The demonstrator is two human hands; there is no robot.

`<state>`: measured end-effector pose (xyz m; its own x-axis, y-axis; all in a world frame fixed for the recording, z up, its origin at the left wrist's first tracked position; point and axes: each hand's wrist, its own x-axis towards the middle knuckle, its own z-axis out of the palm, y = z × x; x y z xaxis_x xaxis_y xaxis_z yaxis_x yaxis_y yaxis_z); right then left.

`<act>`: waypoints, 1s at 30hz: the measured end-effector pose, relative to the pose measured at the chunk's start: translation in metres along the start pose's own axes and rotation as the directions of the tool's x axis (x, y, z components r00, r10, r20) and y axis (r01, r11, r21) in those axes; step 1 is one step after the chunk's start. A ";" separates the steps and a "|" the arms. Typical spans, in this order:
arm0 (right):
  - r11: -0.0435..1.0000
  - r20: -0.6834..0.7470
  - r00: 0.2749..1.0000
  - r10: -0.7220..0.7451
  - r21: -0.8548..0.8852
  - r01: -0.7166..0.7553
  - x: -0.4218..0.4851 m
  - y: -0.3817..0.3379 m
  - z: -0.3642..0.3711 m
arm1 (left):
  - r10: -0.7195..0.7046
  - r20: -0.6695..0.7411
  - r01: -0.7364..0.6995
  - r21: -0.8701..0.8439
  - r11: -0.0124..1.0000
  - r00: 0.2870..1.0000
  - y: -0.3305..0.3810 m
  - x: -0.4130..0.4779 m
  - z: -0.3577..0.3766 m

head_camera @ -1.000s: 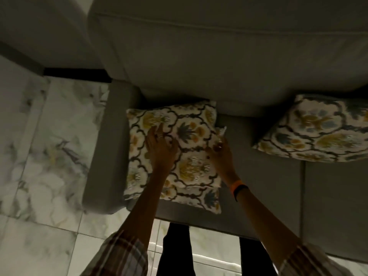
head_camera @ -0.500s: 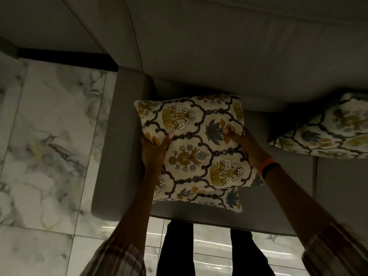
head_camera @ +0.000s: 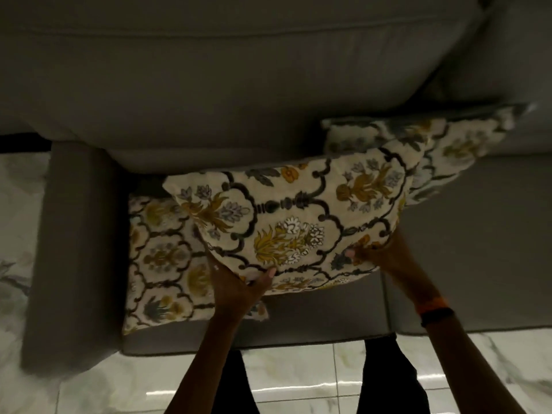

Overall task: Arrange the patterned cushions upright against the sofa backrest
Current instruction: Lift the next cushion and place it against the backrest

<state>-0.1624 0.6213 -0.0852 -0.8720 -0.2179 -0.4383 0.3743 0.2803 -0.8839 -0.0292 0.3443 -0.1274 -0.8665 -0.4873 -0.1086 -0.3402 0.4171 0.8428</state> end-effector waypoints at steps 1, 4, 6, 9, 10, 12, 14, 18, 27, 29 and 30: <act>1.000 -0.018 1.000 -0.016 0.015 0.016 -0.001 0.005 -0.033 | -0.016 0.007 0.016 -0.007 1.000 1.000 0.021 -0.008 0.027; 0.996 -0.061 0.997 -0.045 0.079 0.050 -0.001 0.024 -0.132 | 0.083 0.038 -0.081 -0.064 0.995 0.996 0.095 -0.029 0.110; 0.987 -0.112 0.993 -0.045 0.148 0.061 0.002 0.037 -0.198 | 0.109 0.163 -0.085 -0.146 0.986 0.981 0.133 -0.040 0.172; 0.973 -0.209 0.977 -0.053 0.209 0.097 0.008 0.051 -0.293 | -0.006 0.242 0.044 -0.154 0.987 0.970 0.166 -0.044 0.263; 0.971 -0.214 0.976 -0.052 0.215 0.099 0.010 0.055 -0.327 | 0.001 0.247 0.034 -0.138 0.990 0.969 0.179 -0.045 0.294; 0.972 -0.246 0.968 -0.051 0.211 0.105 0.016 0.063 -0.392 | 0.088 0.273 -0.071 -0.073 0.995 0.958 0.217 -0.045 0.352; 0.978 -0.319 0.948 -0.026 0.189 0.090 0.026 0.072 -0.449 | 0.195 0.261 -0.191 -0.043 0.981 0.946 0.248 -0.045 0.405; 0.960 -0.405 0.914 0.038 0.268 0.079 0.062 0.094 -0.563 | 0.227 0.351 -0.203 -0.104 0.974 0.908 0.299 -0.038 0.512; 0.950 -0.522 0.852 -0.018 0.257 0.178 0.153 0.126 -0.742 | 0.201 0.468 -0.180 -0.089 0.980 0.861 0.362 0.005 0.693; 0.954 -0.523 0.852 -0.015 0.248 0.168 0.172 0.130 -0.765 | 0.227 0.469 -0.194 -0.117 0.974 0.854 0.374 0.002 0.714; 0.955 -0.525 0.851 -0.005 0.249 0.160 0.181 0.132 -0.774 | 0.233 0.461 -0.200 -0.120 0.972 0.856 0.376 0.000 0.724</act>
<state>-0.5152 1.3425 -0.1551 -0.9097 0.3042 -0.2827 0.2969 0.0004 -0.9549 -0.4213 1.0567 -0.1918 -0.9897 0.0334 -0.1394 -0.1135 0.4114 0.9044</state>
